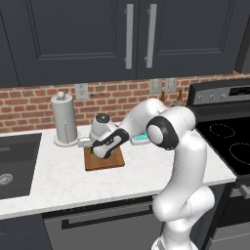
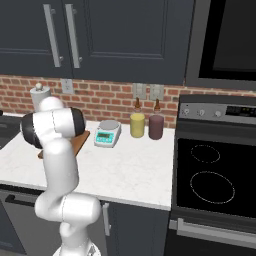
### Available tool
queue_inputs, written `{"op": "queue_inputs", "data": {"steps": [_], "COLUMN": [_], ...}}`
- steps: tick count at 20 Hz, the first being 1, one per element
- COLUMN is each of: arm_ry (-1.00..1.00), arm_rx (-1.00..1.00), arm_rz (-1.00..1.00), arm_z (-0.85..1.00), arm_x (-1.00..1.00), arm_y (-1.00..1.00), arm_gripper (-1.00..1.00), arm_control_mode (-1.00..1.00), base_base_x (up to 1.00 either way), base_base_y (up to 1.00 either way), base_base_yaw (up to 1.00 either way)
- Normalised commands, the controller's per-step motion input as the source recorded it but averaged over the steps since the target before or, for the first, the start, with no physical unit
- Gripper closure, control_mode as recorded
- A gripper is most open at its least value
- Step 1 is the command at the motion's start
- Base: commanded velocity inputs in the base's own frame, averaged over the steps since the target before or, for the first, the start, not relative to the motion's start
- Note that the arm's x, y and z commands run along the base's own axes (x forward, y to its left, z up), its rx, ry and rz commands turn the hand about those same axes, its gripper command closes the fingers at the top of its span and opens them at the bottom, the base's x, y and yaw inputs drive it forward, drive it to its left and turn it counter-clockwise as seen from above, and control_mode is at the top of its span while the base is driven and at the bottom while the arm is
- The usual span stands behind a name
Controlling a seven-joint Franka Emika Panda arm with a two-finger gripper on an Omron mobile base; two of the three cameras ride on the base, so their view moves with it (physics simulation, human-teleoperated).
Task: Pick up the sponge from the counter and clean the cutting board by briefly scrubbing or pressing down on the cutting board. Once finished, release the sponge.
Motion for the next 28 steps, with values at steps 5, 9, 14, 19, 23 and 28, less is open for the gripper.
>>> {"op": "queue_inputs", "data": {"steps": [5, 9, 14, 19, 23, 28], "arm_ry": [0.0, 0.0, 0.0, 0.0, 0.0, 0.01], "arm_rx": [0.0, 0.0, 0.0, 0.0, 0.0, 0.01], "arm_rz": [0.0, 0.0, 0.0, 0.0, 0.0, 0.0], "arm_z": [0.0, 0.0, 0.0, 0.0, 0.0, 0.0], "arm_x": [0.62, 0.46, 0.03, 0.0, -0.06, -0.11], "arm_y": [0.0, 0.0, 0.0, -0.11, -0.36, -0.31], "arm_gripper": [1.0, 1.0, 1.0, 1.0, 1.0, 1.0], "arm_control_mode": [-1.0, -1.0, -1.0, -1.0, -1.0, -1.0], "base_base_x": [0.0, 0.0, 0.0, 0.0, 0.0, 0.0], "base_base_y": [0.0, 0.0, 0.0, 0.0, 0.0, 0.0], "base_base_yaw": [0.0, 0.0, 0.0, 0.0, 0.0, 0.0]}}
